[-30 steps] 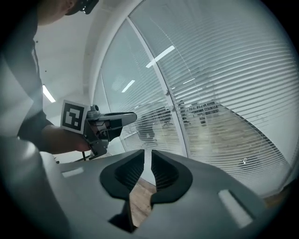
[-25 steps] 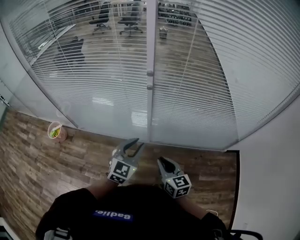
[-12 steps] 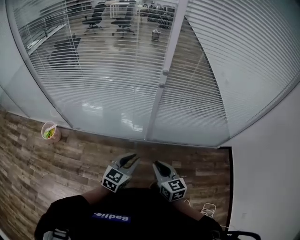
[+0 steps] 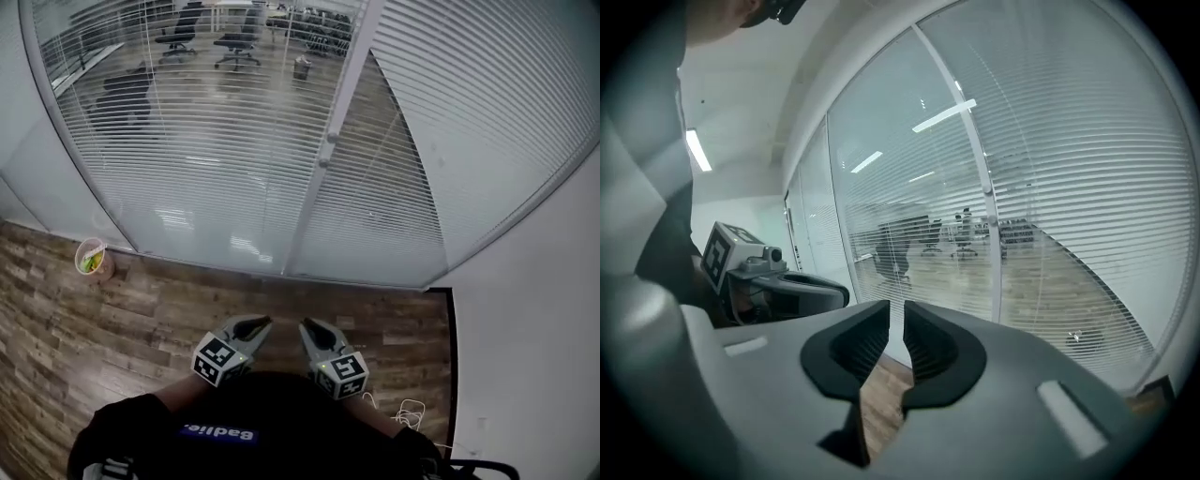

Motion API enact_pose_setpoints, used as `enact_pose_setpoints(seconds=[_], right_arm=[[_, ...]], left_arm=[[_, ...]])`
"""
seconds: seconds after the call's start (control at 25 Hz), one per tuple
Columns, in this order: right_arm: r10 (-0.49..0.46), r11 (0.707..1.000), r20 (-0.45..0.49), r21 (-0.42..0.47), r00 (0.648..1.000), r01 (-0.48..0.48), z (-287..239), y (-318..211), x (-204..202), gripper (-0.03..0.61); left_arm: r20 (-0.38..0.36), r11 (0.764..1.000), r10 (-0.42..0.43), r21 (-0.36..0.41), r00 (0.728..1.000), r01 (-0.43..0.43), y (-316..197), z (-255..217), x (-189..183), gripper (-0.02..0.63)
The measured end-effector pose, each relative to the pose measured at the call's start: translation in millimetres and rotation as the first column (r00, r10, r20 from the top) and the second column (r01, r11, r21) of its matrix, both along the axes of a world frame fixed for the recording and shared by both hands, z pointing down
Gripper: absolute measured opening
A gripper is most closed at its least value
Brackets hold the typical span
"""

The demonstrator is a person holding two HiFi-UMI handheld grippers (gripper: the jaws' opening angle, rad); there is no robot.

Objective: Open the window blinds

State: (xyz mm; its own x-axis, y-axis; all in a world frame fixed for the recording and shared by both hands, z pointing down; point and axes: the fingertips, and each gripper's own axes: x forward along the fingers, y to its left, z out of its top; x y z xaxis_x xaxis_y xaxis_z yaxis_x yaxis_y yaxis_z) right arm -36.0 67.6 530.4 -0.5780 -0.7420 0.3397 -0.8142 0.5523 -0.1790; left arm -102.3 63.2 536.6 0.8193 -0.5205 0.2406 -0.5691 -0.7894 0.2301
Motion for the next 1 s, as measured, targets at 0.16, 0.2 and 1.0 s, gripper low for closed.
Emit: enact_pose_setpoints(seconds=[0.16, 0.2, 1.0], right_arm=[[-0.029, 0.997, -0.011, 0.073, 1.0, 0.03, -25.9, -9.2, 7.4, 0.049], [-0.03, 0.996, -0.011, 0.09, 0.999, 0.031, -30.3, -10.4, 12.9, 0.049], [-0.14, 0.965, 0.035, 0.228, 0.99, 0.129, -40.5, 5.2, 31.5, 0.002]], left_arm=[[-0.049, 0.999, 0.027, 0.03, 0.998, -0.025, -1.1, -22.8, 11.1, 0.0], [-0.054, 0.998, 0.044, 0.042, 0.998, -0.041, -0.3, -26.3, 18.0, 0.0], [-0.031, 0.965, 0.241, 0.114, 0.97, -0.236, 30.4, -33.3, 77.9, 0.0]])
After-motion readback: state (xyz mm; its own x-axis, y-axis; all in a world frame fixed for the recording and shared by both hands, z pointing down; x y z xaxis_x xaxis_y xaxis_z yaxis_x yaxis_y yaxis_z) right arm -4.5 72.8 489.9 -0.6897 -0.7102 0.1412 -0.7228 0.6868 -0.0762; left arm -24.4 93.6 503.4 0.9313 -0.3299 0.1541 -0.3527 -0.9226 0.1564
